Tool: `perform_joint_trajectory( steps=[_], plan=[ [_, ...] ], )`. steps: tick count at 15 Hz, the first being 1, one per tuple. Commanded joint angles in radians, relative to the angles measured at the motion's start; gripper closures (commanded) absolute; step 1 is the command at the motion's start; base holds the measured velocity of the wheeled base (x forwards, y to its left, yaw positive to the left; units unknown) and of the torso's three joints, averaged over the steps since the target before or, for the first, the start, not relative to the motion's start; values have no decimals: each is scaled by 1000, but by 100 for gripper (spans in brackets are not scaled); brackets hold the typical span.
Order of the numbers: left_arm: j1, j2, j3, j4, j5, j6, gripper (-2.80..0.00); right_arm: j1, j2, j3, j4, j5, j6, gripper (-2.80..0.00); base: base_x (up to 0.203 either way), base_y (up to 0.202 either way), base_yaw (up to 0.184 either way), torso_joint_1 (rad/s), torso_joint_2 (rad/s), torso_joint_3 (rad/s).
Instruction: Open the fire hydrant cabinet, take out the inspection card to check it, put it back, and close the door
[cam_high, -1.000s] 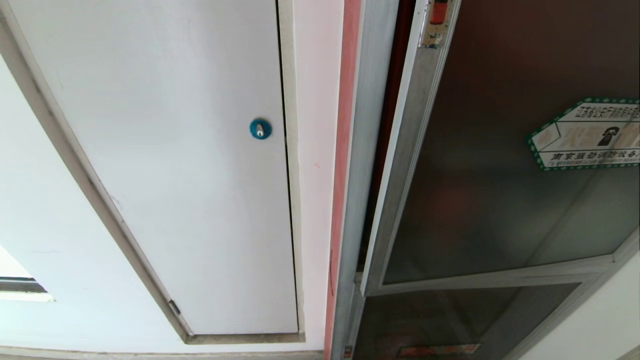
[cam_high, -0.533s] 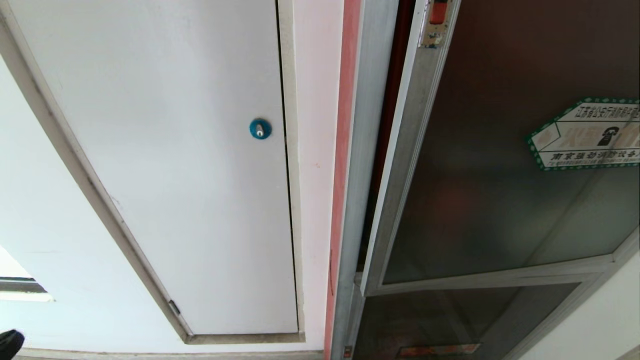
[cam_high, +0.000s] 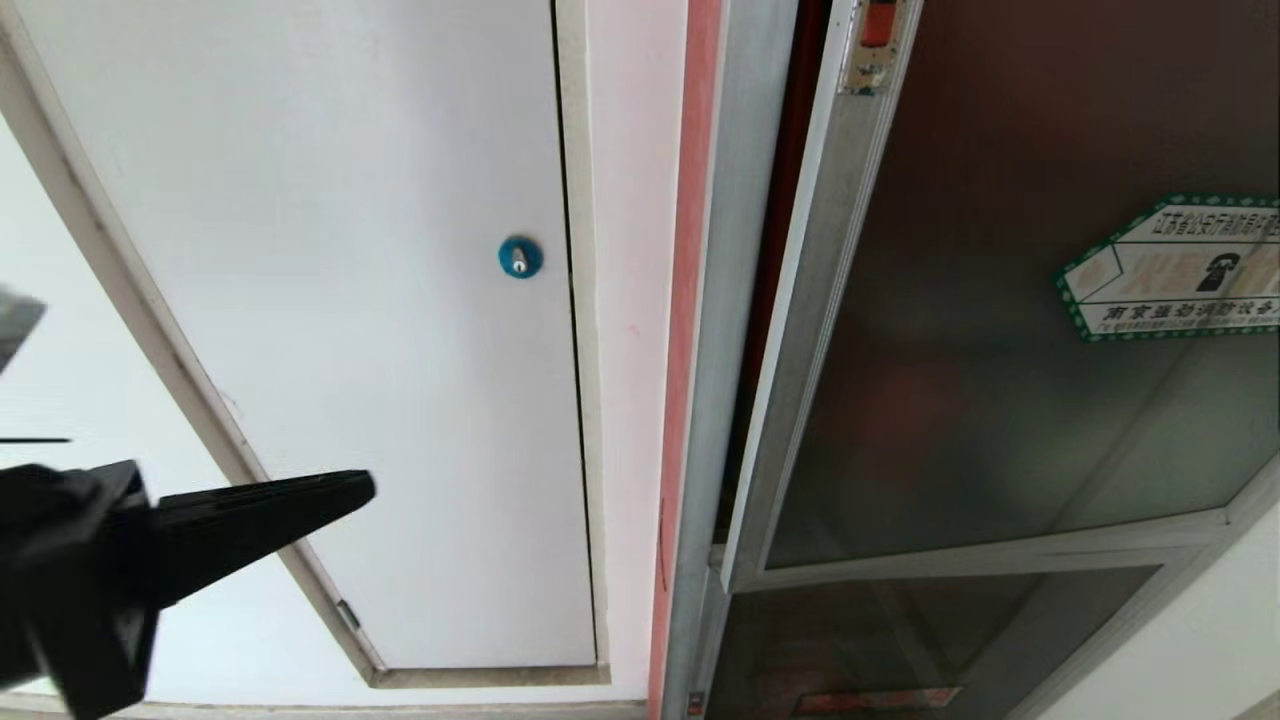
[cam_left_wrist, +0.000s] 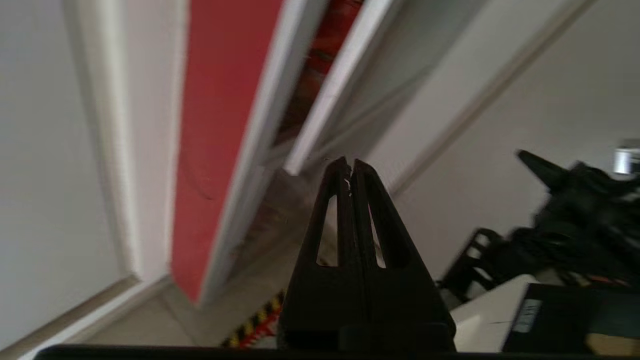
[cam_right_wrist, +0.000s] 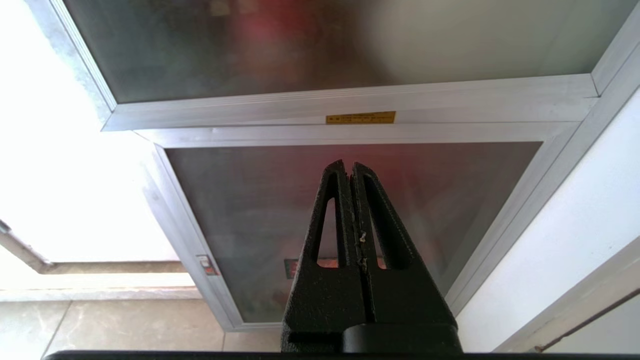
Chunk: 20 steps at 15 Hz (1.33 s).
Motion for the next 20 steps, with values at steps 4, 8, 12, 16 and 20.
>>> perform_joint_trajectory(
  steps=[4, 8, 12, 16, 20],
  plan=[
    [-219, 332, -141, -122, -8, -34, 0, 0, 1, 0, 0, 0, -2, 0, 0, 0, 0, 0, 0, 0],
    [-263, 500, -253, -191, -4, -21, 0, 0, 3, 0, 0, 0, -3, 0, 0, 0, 0, 0, 0, 0],
    [-267, 605, -323, -220, -1, 23, 0, 0, 2, 0, 0, 0, -6, 0, 0, 0, 0, 0, 0, 0],
    [-268, 684, -391, -279, -1, 23, 0, 0, 3, 0, 0, 2, -8, 0, 0, 0, 0, 0, 0, 0],
    [-270, 746, -427, -301, 0, 26, 0, 0, 3, 0, 0, 6, -16, 0, 0, 0, 0, 0, 0, 0]
  ],
)
